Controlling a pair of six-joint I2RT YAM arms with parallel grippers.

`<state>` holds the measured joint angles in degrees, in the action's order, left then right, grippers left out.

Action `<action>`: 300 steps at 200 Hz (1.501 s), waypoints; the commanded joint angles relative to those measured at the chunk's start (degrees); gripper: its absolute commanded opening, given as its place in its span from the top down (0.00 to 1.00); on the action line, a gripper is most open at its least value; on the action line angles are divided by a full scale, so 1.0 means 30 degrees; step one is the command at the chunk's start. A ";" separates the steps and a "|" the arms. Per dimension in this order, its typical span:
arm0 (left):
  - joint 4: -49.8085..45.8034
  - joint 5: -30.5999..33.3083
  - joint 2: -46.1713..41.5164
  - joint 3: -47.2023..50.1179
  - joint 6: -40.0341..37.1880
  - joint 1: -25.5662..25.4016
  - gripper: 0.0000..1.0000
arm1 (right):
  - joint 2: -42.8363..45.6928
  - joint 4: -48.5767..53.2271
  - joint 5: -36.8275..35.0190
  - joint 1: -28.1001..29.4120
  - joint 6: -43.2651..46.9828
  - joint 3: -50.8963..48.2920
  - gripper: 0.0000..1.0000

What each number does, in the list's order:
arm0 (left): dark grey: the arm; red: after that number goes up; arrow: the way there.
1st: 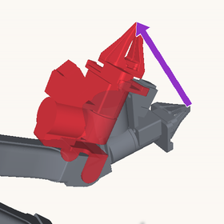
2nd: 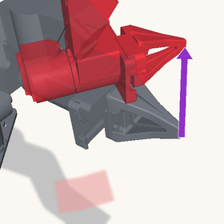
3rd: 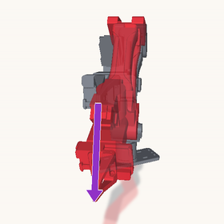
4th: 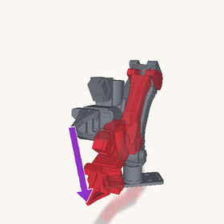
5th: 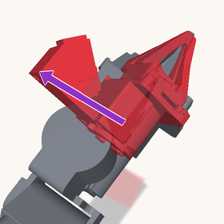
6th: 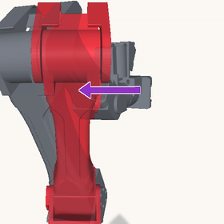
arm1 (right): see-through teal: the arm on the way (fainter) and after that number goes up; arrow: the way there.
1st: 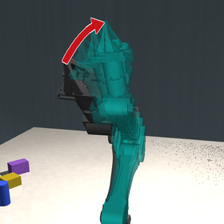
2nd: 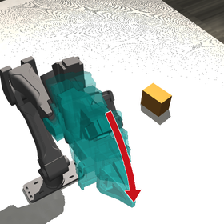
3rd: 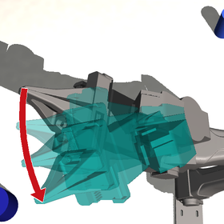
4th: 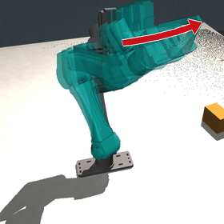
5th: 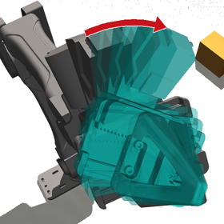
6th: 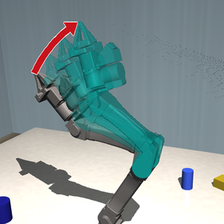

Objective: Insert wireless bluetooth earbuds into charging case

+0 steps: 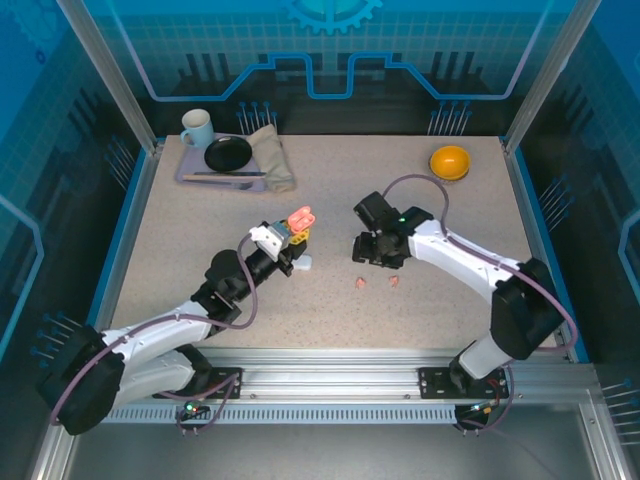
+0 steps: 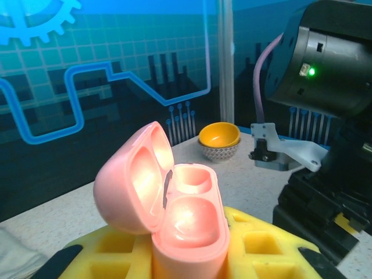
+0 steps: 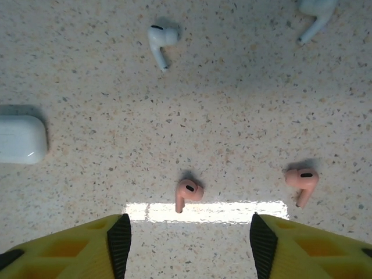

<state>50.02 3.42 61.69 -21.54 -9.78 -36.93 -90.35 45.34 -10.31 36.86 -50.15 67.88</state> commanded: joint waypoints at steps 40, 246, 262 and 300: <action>0.0946 0.1725 0.0214 -0.0228 0.1119 -0.0079 1.00 | -0.2574 0.2669 -0.1328 0.1089 -0.5748 0.1072 0.42; 0.0796 0.0827 0.0419 -0.0306 0.0947 -0.0078 1.00 | -0.5477 0.0047 0.0539 0.1574 -1.0793 0.0783 0.45; 0.0740 0.0795 0.0413 -0.0332 0.0946 -0.0074 1.00 | -0.5458 -0.0026 0.0531 0.1575 -1.0851 0.0666 0.46; 0.0692 0.0767 0.0412 -0.0346 0.0953 -0.0058 1.00 | -0.5569 -0.0286 0.0563 0.1496 -1.0859 0.0345 0.46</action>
<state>50.04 6.63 62.85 -21.54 -7.42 -36.93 -105.89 44.36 -8.54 40.95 -81.49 69.82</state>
